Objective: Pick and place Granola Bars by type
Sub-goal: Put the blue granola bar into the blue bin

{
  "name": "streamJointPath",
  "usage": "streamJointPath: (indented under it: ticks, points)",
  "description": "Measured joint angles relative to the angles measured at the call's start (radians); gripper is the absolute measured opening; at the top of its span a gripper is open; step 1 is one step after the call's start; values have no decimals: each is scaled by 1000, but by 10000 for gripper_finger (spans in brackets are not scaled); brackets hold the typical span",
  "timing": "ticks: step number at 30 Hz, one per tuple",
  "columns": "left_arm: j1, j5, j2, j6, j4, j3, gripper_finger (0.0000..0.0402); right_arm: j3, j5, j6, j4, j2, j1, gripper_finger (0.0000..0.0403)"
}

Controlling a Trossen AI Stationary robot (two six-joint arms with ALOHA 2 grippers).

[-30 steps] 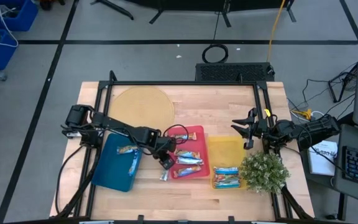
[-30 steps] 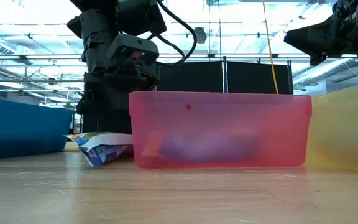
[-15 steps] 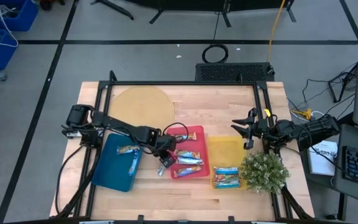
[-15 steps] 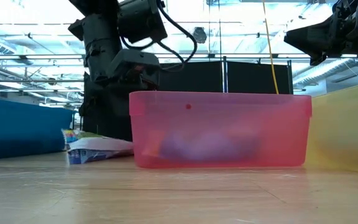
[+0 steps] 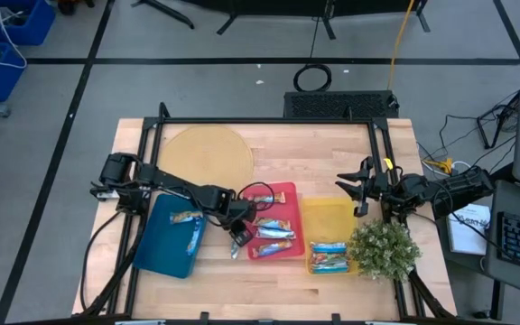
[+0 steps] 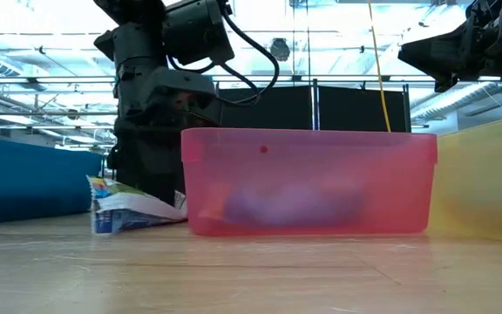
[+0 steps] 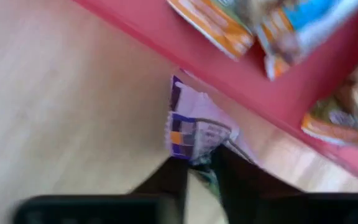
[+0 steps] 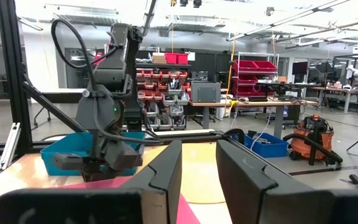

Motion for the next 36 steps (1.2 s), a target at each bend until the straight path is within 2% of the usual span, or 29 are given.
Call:
streamJointPath:
  ticks: [2,5,14,19,23,27,32,36]
  points:
    - [-7,6,0,20,1,0,26,0,0,0,1,0,0,91]
    - [-12,4,0,31,-3,0,7,0,0,0,1,0,0,91]
    - [-32,-35,-35,47,-15,-3,2,0,0,0,1,0,0,91]
    - [-37,-97,-149,39,-61,0,1,0,0,0,1,0,0,91]
    - [-46,-100,-242,11,-100,-1,1,0,0,0,1,0,0,91]
    - [-62,-59,-345,-51,-263,0,1,0,0,0,1,0,0,91]
    - [-84,-77,-475,-187,-548,0,1,0,0,0,1,0,0,91]
    - [-114,-101,-572,-278,-644,0,0,0,0,0,1,0,0,91]
